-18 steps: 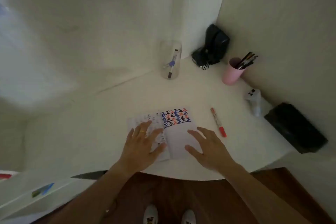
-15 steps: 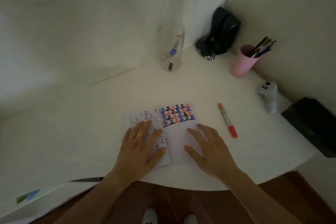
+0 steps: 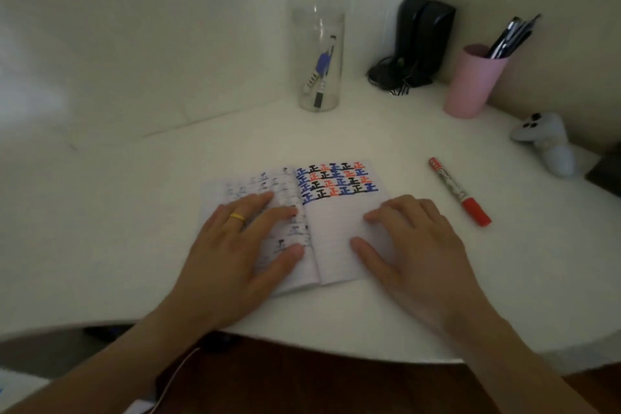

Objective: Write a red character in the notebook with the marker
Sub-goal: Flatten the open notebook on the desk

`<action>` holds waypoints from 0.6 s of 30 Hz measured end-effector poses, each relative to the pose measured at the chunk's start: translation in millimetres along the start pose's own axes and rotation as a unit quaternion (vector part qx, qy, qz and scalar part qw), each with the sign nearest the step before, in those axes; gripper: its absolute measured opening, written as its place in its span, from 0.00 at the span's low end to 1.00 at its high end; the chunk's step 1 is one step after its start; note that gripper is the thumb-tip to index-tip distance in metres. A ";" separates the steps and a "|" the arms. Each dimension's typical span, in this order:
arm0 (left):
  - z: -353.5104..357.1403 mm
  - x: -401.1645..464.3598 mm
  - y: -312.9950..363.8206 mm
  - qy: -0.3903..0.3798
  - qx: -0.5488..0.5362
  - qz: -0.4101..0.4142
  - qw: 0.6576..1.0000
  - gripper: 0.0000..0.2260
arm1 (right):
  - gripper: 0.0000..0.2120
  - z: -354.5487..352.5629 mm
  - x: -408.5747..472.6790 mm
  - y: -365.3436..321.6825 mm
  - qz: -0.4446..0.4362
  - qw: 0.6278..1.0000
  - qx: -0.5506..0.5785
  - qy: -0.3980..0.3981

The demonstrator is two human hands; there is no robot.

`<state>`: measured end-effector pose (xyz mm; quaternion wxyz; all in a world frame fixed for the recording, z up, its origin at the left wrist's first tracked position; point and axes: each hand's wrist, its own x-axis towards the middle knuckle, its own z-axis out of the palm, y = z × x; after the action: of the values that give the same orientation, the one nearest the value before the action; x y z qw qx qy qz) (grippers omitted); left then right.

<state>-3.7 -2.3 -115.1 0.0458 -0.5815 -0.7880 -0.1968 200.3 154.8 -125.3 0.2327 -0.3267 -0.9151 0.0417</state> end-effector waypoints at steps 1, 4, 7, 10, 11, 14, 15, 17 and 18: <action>0.9 -1.1 1.2 0.011 0.003 0.002 1.000 0.23 | 0.18 1.2 -0.9 0.3 0.000 1.000 -0.002 0.012; -0.2 -9.7 6.0 0.039 0.027 0.001 0.999 0.21 | 0.13 1.5 -6.9 -0.4 0.013 0.999 -0.006 0.040; -9.8 -20.3 16.9 0.055 0.096 0.005 0.994 0.20 | 0.11 -6.4 -14.4 -3.3 0.030 0.998 -0.024 0.040; -13.6 -31.4 27.9 0.027 0.165 0.004 0.986 0.19 | 0.12 -13.0 -23.6 -10.5 0.037 0.999 -0.017 0.006; -14.1 -35.0 31.0 0.022 0.165 -0.005 0.986 0.20 | 0.13 -14.9 -27.0 -13.4 0.042 0.999 -0.011 -0.010; -13.9 -46.6 37.4 0.013 0.140 -0.018 0.990 0.24 | 0.18 -22.8 -36.0 -20.2 0.051 0.995 -0.008 -0.082; -14.0 -48.5 37.6 0.012 0.134 -0.011 0.991 0.26 | 0.20 -26.9 -36.3 -20.7 0.053 0.993 -0.006 -0.108; -14.9 -48.7 34.0 0.005 0.126 0.000 0.992 0.28 | 0.22 -34.5 -34.1 -18.8 0.058 0.987 0.002 -0.147; -15.8 -47.3 31.1 -0.001 0.124 0.002 0.992 0.29 | 0.22 -36.6 -31.6 -15.8 0.065 0.987 0.000 -0.150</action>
<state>38.0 -42.9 -106.9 0.1169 -0.5730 -0.8054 -0.0968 229.2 120.1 -101.8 0.0897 -0.3758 -0.9163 0.1055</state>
